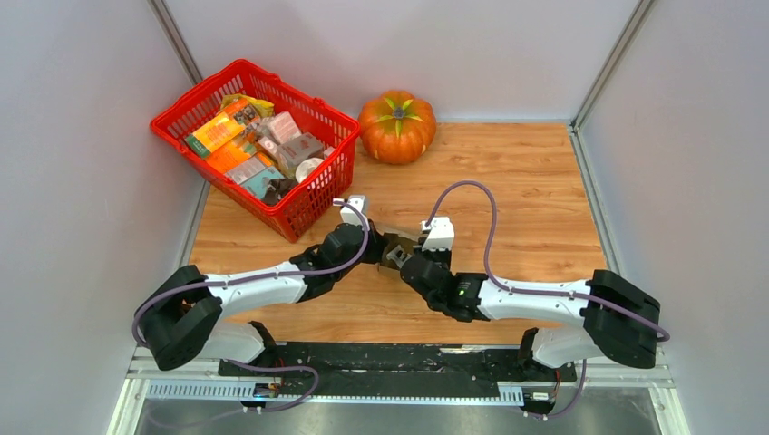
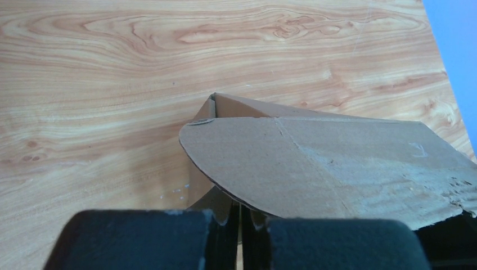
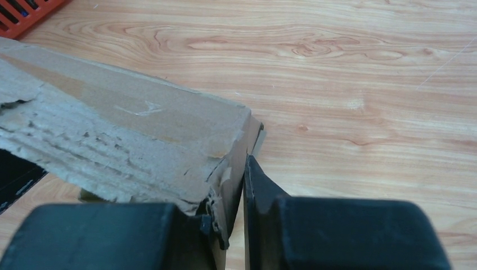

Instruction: Fold the paper box

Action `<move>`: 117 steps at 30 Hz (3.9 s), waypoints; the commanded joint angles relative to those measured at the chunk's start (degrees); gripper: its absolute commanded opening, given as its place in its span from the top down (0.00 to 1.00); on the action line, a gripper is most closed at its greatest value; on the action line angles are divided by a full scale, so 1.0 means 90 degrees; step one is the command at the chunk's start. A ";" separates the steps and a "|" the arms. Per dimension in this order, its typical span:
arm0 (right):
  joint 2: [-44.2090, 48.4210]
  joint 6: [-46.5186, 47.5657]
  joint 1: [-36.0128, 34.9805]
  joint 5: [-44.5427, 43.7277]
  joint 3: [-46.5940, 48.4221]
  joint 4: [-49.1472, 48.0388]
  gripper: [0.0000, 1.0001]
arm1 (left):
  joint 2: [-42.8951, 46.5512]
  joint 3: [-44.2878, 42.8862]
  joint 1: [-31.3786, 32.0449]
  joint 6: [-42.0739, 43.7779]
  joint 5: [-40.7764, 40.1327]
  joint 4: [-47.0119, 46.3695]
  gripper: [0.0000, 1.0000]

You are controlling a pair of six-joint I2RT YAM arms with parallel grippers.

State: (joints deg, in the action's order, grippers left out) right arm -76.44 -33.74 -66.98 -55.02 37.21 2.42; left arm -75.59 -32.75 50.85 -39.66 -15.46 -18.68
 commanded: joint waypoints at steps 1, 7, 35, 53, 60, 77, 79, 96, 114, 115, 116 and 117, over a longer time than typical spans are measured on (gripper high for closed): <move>0.0076 -0.0996 -0.0087 -0.0458 0.0453 0.0560 0.86 | 0.0098 0.0182 0.0043 -0.0066 -0.0059 0.0317 1.00; -0.0080 -0.1729 -0.0087 -0.0459 0.0835 0.1226 0.85 | 0.0215 0.0328 0.0053 -0.0125 -0.0108 0.0298 1.00; 0.3637 -0.0814 -0.0527 0.1999 -0.0570 0.2895 0.08 | 0.0625 0.0446 0.0053 -0.0047 0.0009 0.0717 0.74; 0.2675 0.0233 0.1943 0.6518 0.1314 0.2146 0.18 | 0.3427 0.0778 0.0053 -0.0046 0.1092 0.3635 0.57; 0.1356 0.0155 0.2559 0.7510 0.1578 0.1558 0.47 | 0.4668 0.0330 0.0053 0.0021 0.1406 0.4799 0.63; 0.0594 -0.0285 0.2647 0.7960 0.0719 0.0718 0.60 | 0.1721 -0.2171 -0.0308 0.0178 0.2156 0.3912 0.67; 0.0555 -0.0304 0.2638 0.7960 0.0593 0.0689 0.60 | 0.1213 -0.2288 -0.0318 0.0149 0.2226 0.3716 0.68; 0.0369 -0.0343 0.2686 0.7901 -0.0169 0.0210 0.64 | -0.0409 -0.1616 -0.0377 -0.0134 0.2158 0.2906 0.75; 0.0953 -0.0012 0.2774 0.7687 -0.0161 0.0834 0.66 | 0.0224 -0.1126 -0.0386 0.0021 0.1924 0.3030 0.72; 0.1061 0.0037 0.2784 0.7570 -0.0102 0.1087 0.64 | 0.0322 -0.1194 -0.0386 0.0080 0.1846 0.3148 0.71; 0.1265 0.0134 0.2794 0.7511 -0.0053 0.1215 0.61 | 0.0420 -0.1301 -0.0406 0.0206 0.1806 0.3285 0.68; 0.1364 0.0155 0.2833 0.7472 0.0005 0.1313 0.59 | 0.0614 -0.1351 -0.0425 0.0265 0.1777 0.3508 0.66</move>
State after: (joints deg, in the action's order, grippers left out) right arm -69.10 -35.33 -42.24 14.98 34.13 8.62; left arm -75.85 -42.04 47.53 -40.10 2.50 8.14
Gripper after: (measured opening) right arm 0.379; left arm 0.313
